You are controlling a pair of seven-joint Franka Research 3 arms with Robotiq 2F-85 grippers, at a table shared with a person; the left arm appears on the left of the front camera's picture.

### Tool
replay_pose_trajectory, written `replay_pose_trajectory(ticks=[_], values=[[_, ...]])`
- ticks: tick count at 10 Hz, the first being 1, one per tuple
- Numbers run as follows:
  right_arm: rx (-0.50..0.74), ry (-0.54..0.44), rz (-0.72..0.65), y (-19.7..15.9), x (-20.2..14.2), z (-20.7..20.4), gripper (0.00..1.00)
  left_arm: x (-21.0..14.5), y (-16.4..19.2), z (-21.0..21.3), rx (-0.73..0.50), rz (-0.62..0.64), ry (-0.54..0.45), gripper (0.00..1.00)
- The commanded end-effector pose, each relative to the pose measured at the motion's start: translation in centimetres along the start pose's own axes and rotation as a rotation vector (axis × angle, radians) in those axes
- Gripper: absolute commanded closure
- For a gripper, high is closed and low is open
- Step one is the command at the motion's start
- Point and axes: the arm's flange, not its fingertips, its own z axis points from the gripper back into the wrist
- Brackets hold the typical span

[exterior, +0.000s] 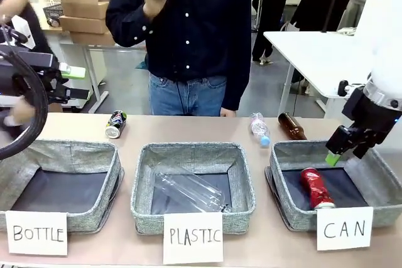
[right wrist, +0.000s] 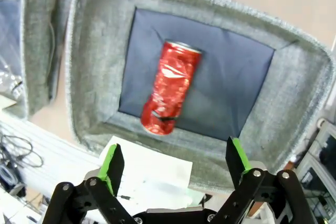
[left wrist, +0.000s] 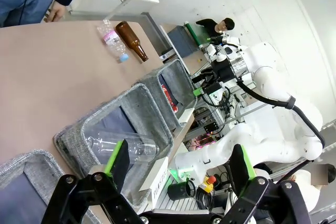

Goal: Sort the can waste into the basket.
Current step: Pick up the can waste from the table and place it in the right Fabric basket.

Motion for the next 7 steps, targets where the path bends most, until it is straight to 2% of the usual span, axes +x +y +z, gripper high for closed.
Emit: replay_pose_trajectory(ticks=[1, 2, 3, 4, 5, 6, 7], values=[[0.044, -0.042, 0.02, 0.3, -1.5, -1.6, 0.0, 0.0, 0.0, -0.1, -0.022, -0.024, -0.021, 0.0], [0.126, -0.076, 0.017, 0.5, -1.6, -1.3, 0.0, 0.0, 0.0, -0.1, -0.022, -0.024, -0.021, 0.0], [0.377, -0.222, 0.055, 1.1, -1.9, 0.2, 0.0, 0.0, 0.0, -0.1, -0.022, -0.024, -0.021, 0.0], [1.086, -0.456, 0.019, 1.5, -1.8, 3.2, 0.0, 0.0, 0.0, -0.1, -0.022, -0.024, -0.021, 0.0], [1.431, -0.416, 0.032, 1.5, -1.8, 4.2, 0.0, 0.0, 0.0, -0.1, -0.022, -0.024, -0.021, 0.0], [1.663, -0.366, -0.055, 1.3, -1.5, 4.8, 0.0, 0.0, 0.0, -0.1, -0.022, -0.024, -0.021, 0.0], [1.783, -0.325, -0.057, 1.5, -1.4, 5.1, 0.0, 0.0, 0.0, -0.1, -0.022, -0.024, -0.021, 0.0]])
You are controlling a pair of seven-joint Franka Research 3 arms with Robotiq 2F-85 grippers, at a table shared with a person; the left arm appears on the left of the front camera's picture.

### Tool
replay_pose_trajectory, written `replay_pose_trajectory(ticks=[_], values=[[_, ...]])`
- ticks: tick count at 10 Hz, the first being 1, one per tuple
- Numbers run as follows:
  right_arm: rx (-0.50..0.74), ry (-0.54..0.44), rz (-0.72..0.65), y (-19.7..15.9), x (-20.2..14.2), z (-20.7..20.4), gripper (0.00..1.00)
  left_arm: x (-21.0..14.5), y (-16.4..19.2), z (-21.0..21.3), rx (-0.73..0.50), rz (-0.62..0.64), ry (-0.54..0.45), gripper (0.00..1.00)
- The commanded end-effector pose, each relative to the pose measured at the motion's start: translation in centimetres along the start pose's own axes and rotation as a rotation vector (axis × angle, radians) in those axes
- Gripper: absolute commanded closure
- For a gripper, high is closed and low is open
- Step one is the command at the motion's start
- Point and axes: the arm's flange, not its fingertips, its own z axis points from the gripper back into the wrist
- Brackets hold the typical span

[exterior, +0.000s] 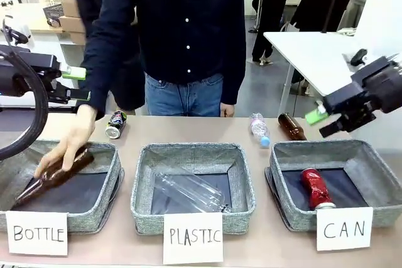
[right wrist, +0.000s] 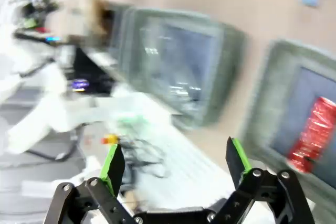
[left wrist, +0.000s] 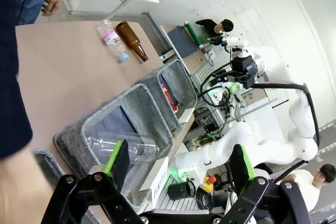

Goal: Sort the can waste into the basket.
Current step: Pick up the can waste from the table and place it in the right Fabric basket.

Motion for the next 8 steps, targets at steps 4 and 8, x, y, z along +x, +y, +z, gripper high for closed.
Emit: replay_pose_trajectory(ticks=[4, 8], values=[[0.0, 0.0, 0.0, 0.0, 0.0, 0.0, 0.0, 0.0, 0.0, -0.2, -0.022, -0.024, -0.021, 0.0], [0.0, 0.0, 0.0, 0.0, 0.0, 0.0, 0.0, 0.0, 0.0, -0.2, -0.022, -0.024, -0.021, 0.0]])
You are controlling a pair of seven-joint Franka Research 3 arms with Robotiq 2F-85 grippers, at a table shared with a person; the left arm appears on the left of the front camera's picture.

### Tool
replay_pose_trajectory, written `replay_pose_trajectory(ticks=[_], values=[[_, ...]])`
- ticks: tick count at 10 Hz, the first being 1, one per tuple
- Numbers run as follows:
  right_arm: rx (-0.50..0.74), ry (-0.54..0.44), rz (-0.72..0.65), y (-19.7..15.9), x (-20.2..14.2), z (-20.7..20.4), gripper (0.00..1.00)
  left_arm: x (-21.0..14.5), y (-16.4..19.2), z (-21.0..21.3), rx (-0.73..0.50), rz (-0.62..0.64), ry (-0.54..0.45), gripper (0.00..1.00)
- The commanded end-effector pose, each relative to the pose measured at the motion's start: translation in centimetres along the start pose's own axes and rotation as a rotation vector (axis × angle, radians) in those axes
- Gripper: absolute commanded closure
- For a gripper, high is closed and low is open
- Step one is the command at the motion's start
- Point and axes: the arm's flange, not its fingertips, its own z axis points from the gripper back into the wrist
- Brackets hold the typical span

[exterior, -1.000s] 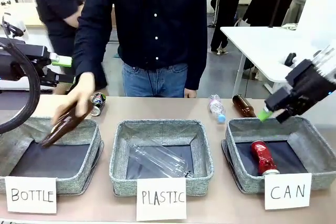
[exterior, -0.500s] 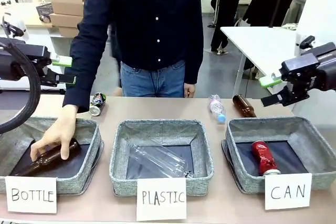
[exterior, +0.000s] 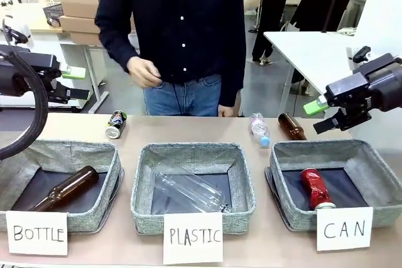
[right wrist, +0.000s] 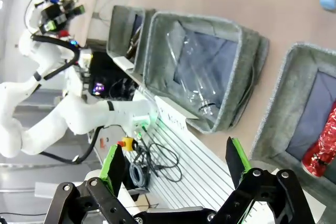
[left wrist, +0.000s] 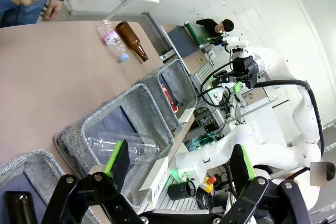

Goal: Sort the can waste into the basket.
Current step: Pick up the can waste from the table and place it in the right Fabric basket.

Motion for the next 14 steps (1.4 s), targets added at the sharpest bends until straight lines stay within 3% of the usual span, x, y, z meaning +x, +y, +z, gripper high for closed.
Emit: replay_pose_trajectory(ticks=[1, 9, 10, 11, 14], values=[[-0.006, 0.011, 0.028, -0.1, 0.1, 0.4, 0.0, 0.0, 0.0, -0.1, -0.023, -0.024, -0.022, 0.0], [-0.006, 0.011, 0.028, -0.1, 0.1, 0.4, 0.0, 0.0, 0.0, 0.0, 0.0, 0.0, 0.0, 0.0], [-0.006, 0.011, 0.028, -0.1, 0.1, 0.4, 0.0, 1.4, -0.8, -0.7, 0.351, 0.018, 0.035, 0.0], [-0.006, 0.011, 0.028, -0.1, 0.1, 0.4, 0.0, 3.9, -0.2, -1.5, 0.509, 0.102, 0.155, 0.0], [-0.006, 0.011, 0.028, -0.1, 0.1, 0.4, 0.0, 11.3, 5.9, -4.2, 0.889, 0.317, 0.349, 0.0]])
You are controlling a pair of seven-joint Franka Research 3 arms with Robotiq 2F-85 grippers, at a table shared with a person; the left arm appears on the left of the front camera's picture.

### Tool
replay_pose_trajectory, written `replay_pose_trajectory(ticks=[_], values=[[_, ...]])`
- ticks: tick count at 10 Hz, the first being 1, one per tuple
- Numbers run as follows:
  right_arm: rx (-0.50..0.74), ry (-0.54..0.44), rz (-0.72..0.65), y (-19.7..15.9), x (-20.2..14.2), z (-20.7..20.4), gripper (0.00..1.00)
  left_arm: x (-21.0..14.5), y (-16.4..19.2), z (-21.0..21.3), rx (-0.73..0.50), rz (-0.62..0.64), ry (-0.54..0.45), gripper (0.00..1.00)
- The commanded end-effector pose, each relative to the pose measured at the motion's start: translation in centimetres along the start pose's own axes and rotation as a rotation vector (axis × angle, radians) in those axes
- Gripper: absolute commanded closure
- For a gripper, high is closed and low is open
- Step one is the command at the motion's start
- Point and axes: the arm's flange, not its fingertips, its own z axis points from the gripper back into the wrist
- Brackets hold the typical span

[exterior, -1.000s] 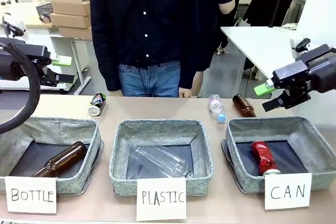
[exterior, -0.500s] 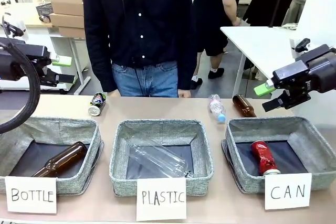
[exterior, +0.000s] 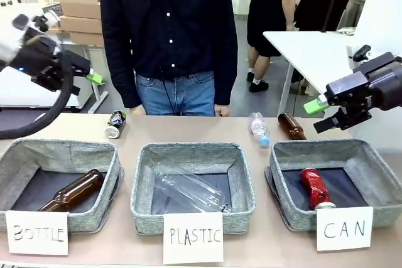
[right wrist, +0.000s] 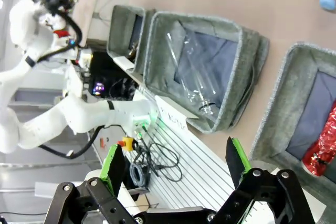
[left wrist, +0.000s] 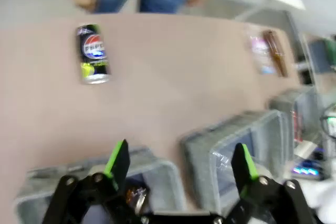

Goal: Sort the can waste into the basket.
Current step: Pick up the can waste from the table and place it in the right Fabric basket.

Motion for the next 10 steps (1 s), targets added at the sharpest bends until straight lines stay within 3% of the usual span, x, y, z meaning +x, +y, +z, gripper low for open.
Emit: replay_pose_trajectory(ticks=[1, 2, 4, 5, 6, 7, 8, 9, 10], values=[[-0.006, 0.01, 0.028, -0.1, 0.1, 0.3, 0.0, 5.5, 1.5, -4.2, 0.295, 0.166, 0.299, 0.0], [-0.006, 0.01, 0.028, -0.1, 0.1, 0.3, 0.0, 7.8, 1.8, -6.9, 0.377, 0.179, 0.343, 0.0], [-0.006, 0.01, 0.028, -0.1, 0.1, 0.3, 0.0, 10.7, 1.9, -10.6, 0.311, 0.154, 0.376, 0.0], [-0.006, 0.01, 0.028, -0.1, 0.1, 0.3, 0.0, 10.7, -0.5, -9.2, -0.016, 0.167, 0.447, 0.0], [-0.006, 0.01, 0.028, -0.1, 0.1, 0.3, 0.0, 6.5, 4.4, -10.0, 0.378, 0.154, 0.294, 0.0], [-0.006, 0.01, 0.028, -0.1, 0.1, 0.3, 0.0, 6.5, 4.4, -10.0, 0.378, 0.154, 0.294, 0.0], [-0.006, 0.01, 0.028, -0.1, 0.1, 0.3, 0.0, 8.8, 1.4, -11.6, 0.241, 0.143, 0.374, 0.0], [-0.006, 0.01, 0.028, -0.1, 0.1, 0.3, 0.0, 10.1, 2.9, -13.5, 0.319, 0.244, 0.389, 0.0], [-0.006, 0.01, 0.028, -0.1, 0.1, 0.3, 0.0, 11.0, 3.9, -15.2, 0.323, 0.261, 0.436, 0.0]])
